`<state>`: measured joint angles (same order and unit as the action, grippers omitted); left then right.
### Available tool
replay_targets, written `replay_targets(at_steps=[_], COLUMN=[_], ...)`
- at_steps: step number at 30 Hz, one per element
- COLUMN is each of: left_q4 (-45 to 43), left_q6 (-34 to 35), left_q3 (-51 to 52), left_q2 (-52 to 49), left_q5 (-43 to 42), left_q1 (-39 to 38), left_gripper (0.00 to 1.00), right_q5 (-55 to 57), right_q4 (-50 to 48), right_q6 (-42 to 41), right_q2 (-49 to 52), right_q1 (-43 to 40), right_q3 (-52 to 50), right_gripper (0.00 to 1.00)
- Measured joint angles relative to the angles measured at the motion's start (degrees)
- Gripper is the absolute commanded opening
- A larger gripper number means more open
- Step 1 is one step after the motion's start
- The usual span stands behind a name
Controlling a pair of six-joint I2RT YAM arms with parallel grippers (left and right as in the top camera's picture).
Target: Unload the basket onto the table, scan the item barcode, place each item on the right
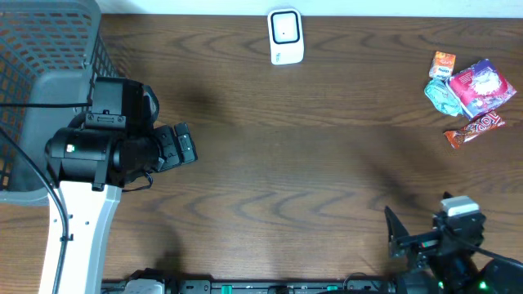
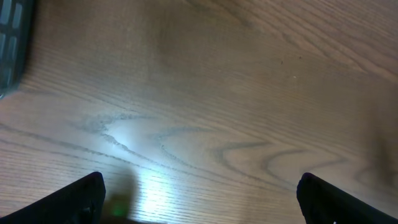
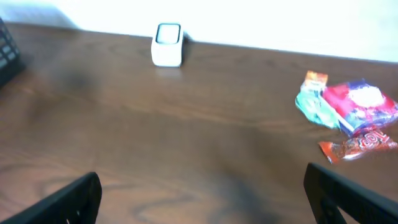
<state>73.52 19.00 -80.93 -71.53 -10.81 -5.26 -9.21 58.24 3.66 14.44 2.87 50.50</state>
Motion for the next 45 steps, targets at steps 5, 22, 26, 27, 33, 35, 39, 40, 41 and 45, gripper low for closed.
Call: replay_targets(at_steps=[5, 22, 26, 27, 33, 35, 39, 40, 41, 45], left_q4=[0.00, 0.00, -0.02, 0.00, -0.02, -0.02, 0.00, -0.02, 0.00, -0.02], left_q6=[0.00, 0.00, 0.02, 0.00, 0.00, 0.00, 0.00, 0.00, 0.02, 0.00], left_q3=[0.00, 0.00, 0.00, 0.00, 0.00, 0.00, 0.00, 0.00, 0.00, 0.00], left_q2=[0.00, 0.00, 0.00, 0.00, 0.00, 0.00, 0.00, 0.00, 0.00, 0.00], left_q5=[0.00, 0.00, 0.00, 0.00, 0.00, 0.00, 0.02, 0.00, 0.00, 0.00], left_q1=[0.00, 0.00, 0.00, 0.00, 0.00, 0.00, 0.00, 0.00, 0.00, 0.00], left_gripper=[0.98, 0.98, 0.98, 0.98, 0.98, 0.98, 0.98, 0.98, 0.98, 0.98], right_q5=[-1.18, -6.38, -6.69, -6.73, -7.15, -7.30, -7.39, -7.43, -7.52, -7.54], right_q4=[-6.43, -25.68, -30.95, -32.46, -40.81, -43.52, -47.67, -48.39, -49.31, -54.01], right_q6=[0.76, 5.88, 6.08, 6.08, 6.10, 6.10, 6.10, 6.10, 6.10, 6.10], right_q2=[-4.26, -13.31, -13.51, -13.51, -13.60, -13.62, -13.62, -13.62, -13.62, -13.73], right_q1=[0.00, 0.00, 0.00, 0.00, 0.00, 0.00, 0.00, 0.00, 0.00, 0.00], right_q3=[-7.96, -26.03, -29.57, -30.34, -35.65, -37.16, -39.28, -39.60, -39.98, -42.25], right_gripper=[0.99, 0.99, 0.99, 0.99, 0.99, 0.99, 0.99, 0.99, 0.99, 0.99])
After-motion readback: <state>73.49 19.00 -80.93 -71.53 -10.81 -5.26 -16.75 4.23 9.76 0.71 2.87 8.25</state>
